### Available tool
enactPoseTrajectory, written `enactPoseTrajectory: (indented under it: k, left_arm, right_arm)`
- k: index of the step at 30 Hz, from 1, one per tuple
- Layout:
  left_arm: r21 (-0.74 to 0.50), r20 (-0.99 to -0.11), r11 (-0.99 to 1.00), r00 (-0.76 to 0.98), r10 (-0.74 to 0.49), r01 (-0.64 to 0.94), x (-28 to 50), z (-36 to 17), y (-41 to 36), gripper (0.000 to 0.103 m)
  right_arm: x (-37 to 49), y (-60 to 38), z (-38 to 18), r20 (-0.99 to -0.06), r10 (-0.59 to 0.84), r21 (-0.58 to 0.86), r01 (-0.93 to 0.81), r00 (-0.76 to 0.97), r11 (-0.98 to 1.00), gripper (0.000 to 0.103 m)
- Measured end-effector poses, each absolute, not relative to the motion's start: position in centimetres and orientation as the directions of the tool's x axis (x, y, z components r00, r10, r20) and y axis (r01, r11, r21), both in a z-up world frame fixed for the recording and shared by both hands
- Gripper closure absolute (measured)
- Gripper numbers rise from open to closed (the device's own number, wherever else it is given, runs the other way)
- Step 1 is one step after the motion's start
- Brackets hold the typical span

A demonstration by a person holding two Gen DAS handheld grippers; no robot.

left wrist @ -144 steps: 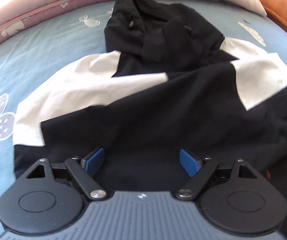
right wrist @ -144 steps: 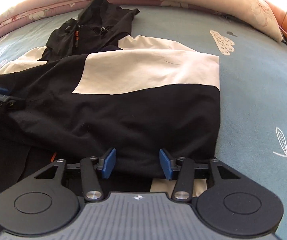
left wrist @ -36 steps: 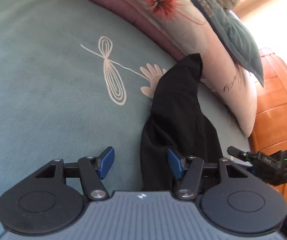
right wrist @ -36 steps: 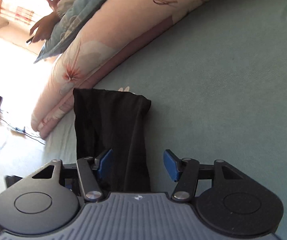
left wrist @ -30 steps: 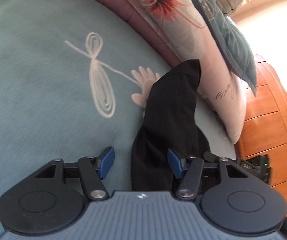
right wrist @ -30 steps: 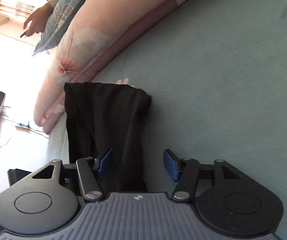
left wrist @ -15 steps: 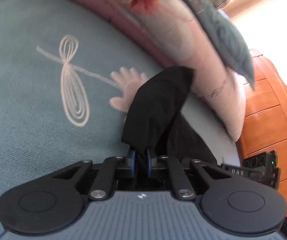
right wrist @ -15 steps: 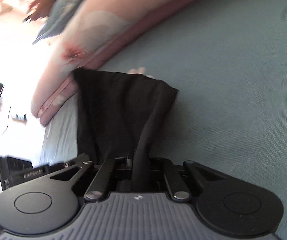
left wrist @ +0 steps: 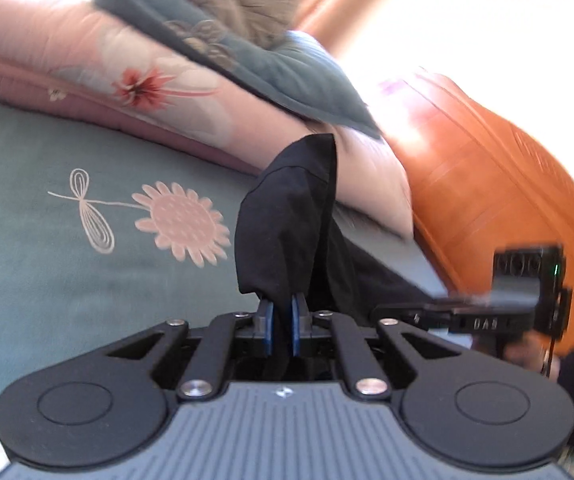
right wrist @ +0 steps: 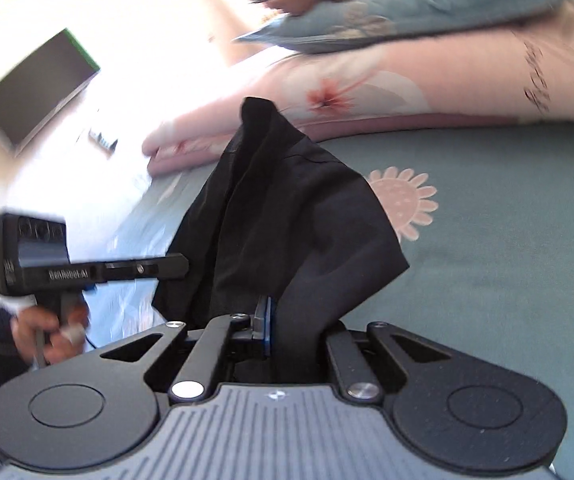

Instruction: Fold clothes

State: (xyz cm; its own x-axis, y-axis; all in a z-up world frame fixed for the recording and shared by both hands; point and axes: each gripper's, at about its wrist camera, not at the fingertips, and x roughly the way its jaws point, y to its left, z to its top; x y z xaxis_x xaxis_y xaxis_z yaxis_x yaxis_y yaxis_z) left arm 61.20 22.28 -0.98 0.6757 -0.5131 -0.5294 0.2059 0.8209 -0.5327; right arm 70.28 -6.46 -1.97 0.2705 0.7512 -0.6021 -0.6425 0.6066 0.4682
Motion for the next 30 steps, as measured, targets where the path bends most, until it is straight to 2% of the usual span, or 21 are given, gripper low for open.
enactPoseTrajectory:
  k: [4, 7, 10, 12, 13, 15, 16, 17, 22, 25, 28, 30]
  left_arm:
    - [-0.373, -0.59, 0.867, 0.637, -0.496, 0.33, 55.3, -1.2, 19.2, 0.096]
    - [-0.177, -0.68, 0.879, 0.591, -0.434, 0.442, 50.9, -3.4, 15.9, 0.093]
    - [0.062, -0.775, 0.807, 0.537, -0.332, 0.588, 46.7, -7.2, 12.1, 0.094]
    - [0.145, -0.808, 0.751, 0.515, -0.286, 0.644, 44.3, -9.1, 10.5, 0.094]
    - [0.16, -0.815, 0.742, 0.511, -0.273, 0.651, 43.4, -9.6, 10.2, 0.093]
    - [0.12, -0.822, 0.781, 0.503, -0.268, 0.613, 42.5, -9.7, 10.6, 0.093]
    - [0.092, -0.823, 0.808, 0.501, -0.268, 0.582, 42.3, -9.5, 11.0, 0.092]
    - [0.067, -0.823, 0.832, 0.502, -0.267, 0.551, 42.3, -9.2, 11.5, 0.092]
    - [-0.005, -0.826, 0.913, 0.512, -0.233, 0.408, 42.6, -7.4, 14.3, 0.091]
    - [-0.035, -0.827, 0.95, 0.525, -0.201, 0.309, 42.7, -6.2, 16.8, 0.091]
    - [-0.181, -0.8, 0.976, 0.559, -0.217, 0.12, 43.3, -4.7, 20.7, 0.092]
    - [-0.31, -0.766, 0.951, 0.592, -0.249, -0.002, 44.4, -4.3, 23.3, 0.088]
  right_arm:
    - [62.0, -5.6, -2.0, -0.692, 0.634, 0.136, -0.799, 0.346, 0.585, 0.091]
    - [55.2, -4.3, -5.0, -0.734, 0.507, -0.21, -0.861, 0.452, 0.463, 0.089]
    - [49.1, -3.6, -9.5, -0.719, 0.396, -0.527, -0.819, 0.571, 0.226, 0.084]
    - [46.1, -4.1, -12.1, -0.683, 0.355, -0.657, -0.749, 0.638, 0.084, 0.081]
    - [45.0, -4.6, -12.8, -0.667, 0.341, -0.691, -0.721, 0.663, 0.05, 0.076]
    - [43.4, -5.9, -13.3, -0.644, 0.315, -0.727, -0.686, 0.697, 0.032, 0.06]
    - [42.9, -6.6, -13.1, -0.643, 0.3, -0.728, -0.684, 0.705, 0.047, 0.047]
    - [42.6, -7.4, -12.7, -0.65, 0.282, -0.717, -0.693, 0.705, 0.079, 0.043]
    - [43.7, -11.2, -10.1, -0.777, 0.139, -0.558, -0.773, 0.614, 0.301, 0.043]
    - [46.1, -13.5, -8.3, -0.822, 0.076, -0.46, -0.736, 0.565, 0.496, 0.043]
    - [49.7, -15.7, -5.6, -0.838, 0.112, -0.3, -0.621, 0.535, 0.725, 0.043]
    - [52.6, -17.2, -4.1, -0.831, 0.23, -0.085, -0.523, 0.507, 0.848, 0.043]
